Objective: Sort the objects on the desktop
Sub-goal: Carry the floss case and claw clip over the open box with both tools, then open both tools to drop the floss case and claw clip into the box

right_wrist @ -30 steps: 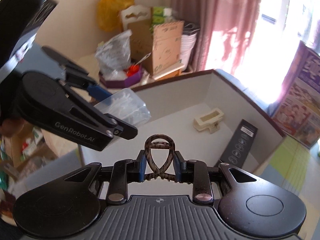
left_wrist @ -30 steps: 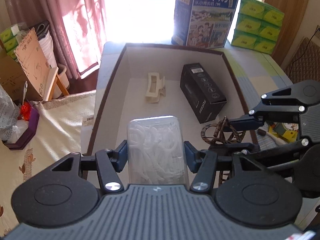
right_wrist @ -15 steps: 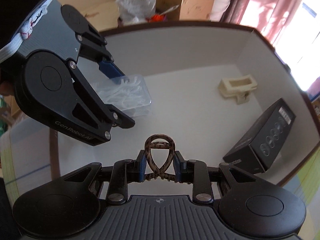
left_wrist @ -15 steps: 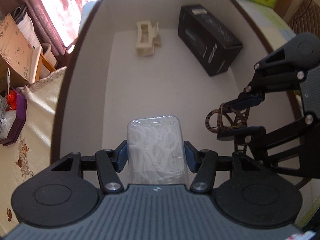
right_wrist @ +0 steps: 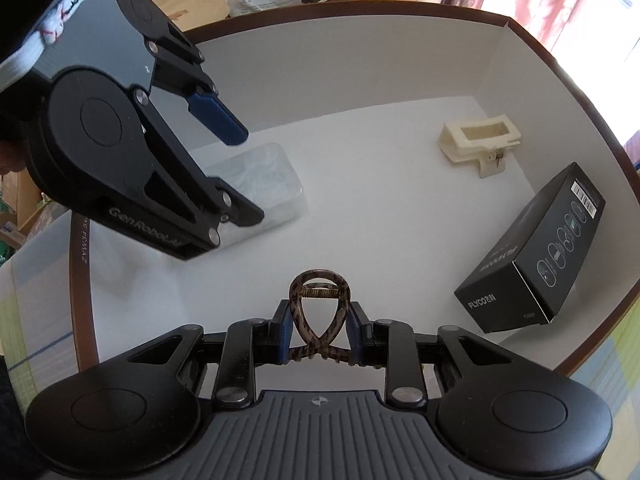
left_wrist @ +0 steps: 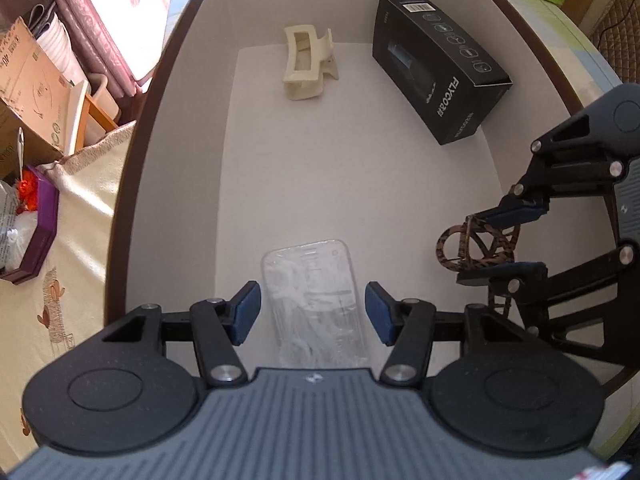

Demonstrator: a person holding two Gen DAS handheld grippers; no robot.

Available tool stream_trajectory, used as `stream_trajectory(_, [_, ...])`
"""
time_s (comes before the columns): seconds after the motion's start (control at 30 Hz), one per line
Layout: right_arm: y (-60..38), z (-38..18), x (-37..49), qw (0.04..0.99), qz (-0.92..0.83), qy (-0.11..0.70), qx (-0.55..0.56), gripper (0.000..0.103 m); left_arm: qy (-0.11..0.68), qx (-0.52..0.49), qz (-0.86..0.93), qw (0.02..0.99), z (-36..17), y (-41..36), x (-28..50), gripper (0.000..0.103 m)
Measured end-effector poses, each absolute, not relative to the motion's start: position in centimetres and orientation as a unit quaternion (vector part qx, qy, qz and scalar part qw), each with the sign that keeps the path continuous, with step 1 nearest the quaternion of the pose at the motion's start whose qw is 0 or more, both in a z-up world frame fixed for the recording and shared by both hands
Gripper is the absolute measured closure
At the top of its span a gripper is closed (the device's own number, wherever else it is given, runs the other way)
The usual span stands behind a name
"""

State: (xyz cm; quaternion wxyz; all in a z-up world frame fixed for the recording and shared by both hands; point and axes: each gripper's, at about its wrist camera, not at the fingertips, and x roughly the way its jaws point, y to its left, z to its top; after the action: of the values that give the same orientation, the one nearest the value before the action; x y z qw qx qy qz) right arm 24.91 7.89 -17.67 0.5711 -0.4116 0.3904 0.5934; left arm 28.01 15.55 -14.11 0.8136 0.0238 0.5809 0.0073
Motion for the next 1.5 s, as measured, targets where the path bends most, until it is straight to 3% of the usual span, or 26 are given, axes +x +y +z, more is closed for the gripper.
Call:
stream_trajectory(0.17, [7.7, -17.5, 24.5, 0.578, 0.589, 0.380, -0.418, 0.076, 0.581, 0.020, 0.010, 0.814, -14.1, 15.7, 27.8, 0.045])
stream_trajectory(0.23, [7.5, -17.3, 24.4, 0.586, 0.589, 0.372, -0.414, 0.066, 0.579, 0.021, 0.009, 0.815, -14.0, 15.6, 27.6, 0.043])
stream_trajectory(0.3, [7.2, -16.9, 24.4, 0.593, 0.590, 0.364, -0.409, 0.037, 0.577, 0.025, 0.009, 0.816, -13.9, 15.5, 27.3, 0.042])
stream_trajectory(0.53, [6.6, -15.5, 24.3, 0.608, 0.589, 0.357, -0.395, 0.020, 0.569, 0.025, 0.007, 0.822, -13.3, 15.2, 26.6, 0.037])
stream_trajectory(0.8, [5.0, -13.5, 23.8, 0.634, 0.586, 0.342, -0.370, 0.002, 0.550, 0.027, 0.012, 0.835, -11.9, 14.5, 25.7, 0.020])
stream_trajectory(1.5, [-1.1, -7.5, 21.0, 0.690, 0.587, 0.322, -0.275, 0.002, 0.500, 0.017, 0.036, 0.865, -6.3, 12.9, 20.8, 0.011])
